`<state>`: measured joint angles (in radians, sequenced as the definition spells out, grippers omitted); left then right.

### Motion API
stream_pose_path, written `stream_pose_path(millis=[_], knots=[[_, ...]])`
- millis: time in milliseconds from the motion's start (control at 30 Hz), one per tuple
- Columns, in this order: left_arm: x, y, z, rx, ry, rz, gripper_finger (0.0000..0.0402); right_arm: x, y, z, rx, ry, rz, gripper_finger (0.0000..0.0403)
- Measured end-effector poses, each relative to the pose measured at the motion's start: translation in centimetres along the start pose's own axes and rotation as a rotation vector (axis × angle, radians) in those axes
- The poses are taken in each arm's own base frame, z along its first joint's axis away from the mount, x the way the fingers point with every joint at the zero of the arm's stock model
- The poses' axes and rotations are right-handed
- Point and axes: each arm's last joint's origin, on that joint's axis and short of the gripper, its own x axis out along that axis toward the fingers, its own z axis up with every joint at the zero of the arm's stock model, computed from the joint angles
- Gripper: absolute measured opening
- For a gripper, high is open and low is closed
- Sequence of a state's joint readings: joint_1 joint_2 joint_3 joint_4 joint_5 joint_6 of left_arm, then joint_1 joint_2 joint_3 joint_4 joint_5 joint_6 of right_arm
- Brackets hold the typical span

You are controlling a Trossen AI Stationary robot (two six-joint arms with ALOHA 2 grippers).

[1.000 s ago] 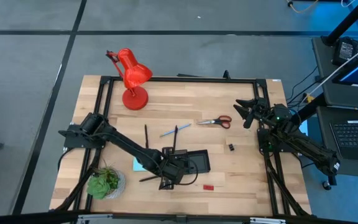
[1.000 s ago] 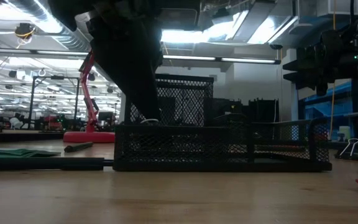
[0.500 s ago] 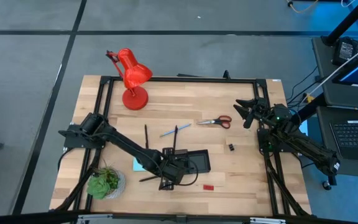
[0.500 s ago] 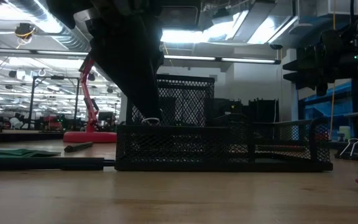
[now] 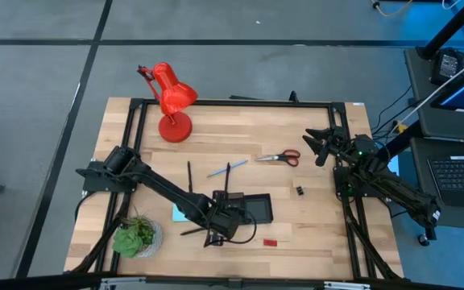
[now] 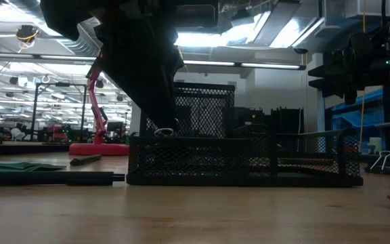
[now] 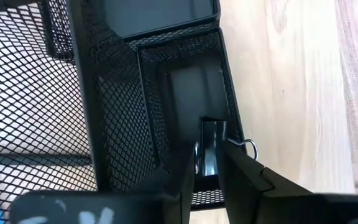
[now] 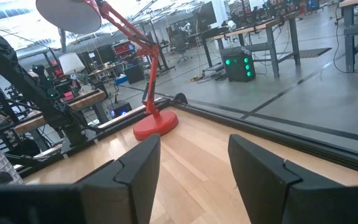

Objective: Pick and place office supplies into organizer
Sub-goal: Put the bottom black binder clip into the black desk organizer, then put the red eraser into the black desk organizer

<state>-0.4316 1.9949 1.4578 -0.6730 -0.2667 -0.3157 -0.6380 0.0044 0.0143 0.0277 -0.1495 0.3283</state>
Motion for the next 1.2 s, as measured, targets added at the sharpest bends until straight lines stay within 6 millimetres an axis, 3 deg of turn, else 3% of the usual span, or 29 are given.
stream_pose_path(millis=[1200], knots=[[-0.6, -1.1, -0.7, 0.104, 0.000, 0.071, 0.0065, 0.0, 0.0, 0.0, -0.024, 0.000, 0.000, 0.0193]])
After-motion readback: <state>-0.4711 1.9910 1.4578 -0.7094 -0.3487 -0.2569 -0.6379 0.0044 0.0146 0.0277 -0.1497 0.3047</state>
